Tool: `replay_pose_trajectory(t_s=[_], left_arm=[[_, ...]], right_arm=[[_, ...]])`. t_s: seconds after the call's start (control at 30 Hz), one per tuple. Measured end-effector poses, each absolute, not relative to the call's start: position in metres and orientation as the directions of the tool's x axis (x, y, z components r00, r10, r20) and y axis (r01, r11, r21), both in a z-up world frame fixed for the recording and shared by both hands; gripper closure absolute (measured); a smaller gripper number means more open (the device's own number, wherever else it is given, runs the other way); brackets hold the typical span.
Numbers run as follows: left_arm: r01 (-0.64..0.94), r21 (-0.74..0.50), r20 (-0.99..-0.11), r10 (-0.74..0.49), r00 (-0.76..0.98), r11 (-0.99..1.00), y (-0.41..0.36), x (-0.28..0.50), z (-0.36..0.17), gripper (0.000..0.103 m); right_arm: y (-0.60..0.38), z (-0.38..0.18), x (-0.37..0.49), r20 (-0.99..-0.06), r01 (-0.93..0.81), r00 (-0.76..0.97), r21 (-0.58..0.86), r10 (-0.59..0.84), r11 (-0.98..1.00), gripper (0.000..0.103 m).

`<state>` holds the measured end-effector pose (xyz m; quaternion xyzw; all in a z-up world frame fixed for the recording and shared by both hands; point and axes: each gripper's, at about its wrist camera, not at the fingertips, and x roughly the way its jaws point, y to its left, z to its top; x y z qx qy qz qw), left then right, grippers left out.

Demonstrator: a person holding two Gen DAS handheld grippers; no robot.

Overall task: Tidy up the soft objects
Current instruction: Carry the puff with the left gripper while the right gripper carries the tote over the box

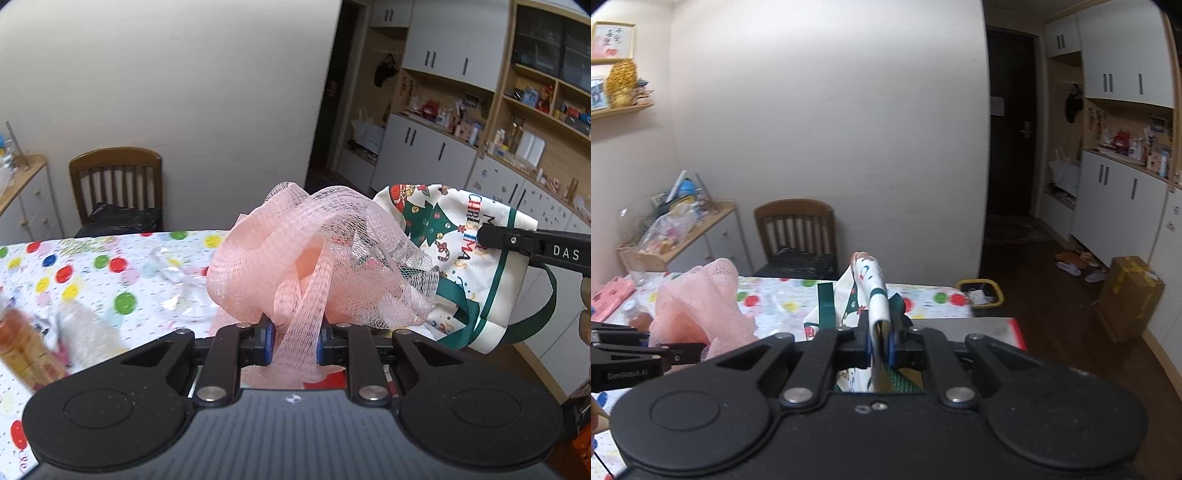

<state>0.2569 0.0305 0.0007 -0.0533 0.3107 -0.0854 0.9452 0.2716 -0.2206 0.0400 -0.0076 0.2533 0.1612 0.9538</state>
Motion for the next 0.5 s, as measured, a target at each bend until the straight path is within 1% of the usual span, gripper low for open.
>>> replay_pose_trajectory(t_s=[0.27,0.5], left_arm=[[0.18,-0.116,-0.611,-0.213,0.763,0.977,-0.033,0.284,-0.012,0.084],[0.195,-0.104,-0.659,-0.215,0.721,0.975,-0.072,0.314,-0.032,0.084]], right_arm=[[-0.275,0.025,0.295,-0.502,-0.24,0.829,0.074,0.245,0.968,0.096],[-0.31,0.0,0.324,-0.529,-0.186,0.825,0.075,0.197,0.98,0.096]])
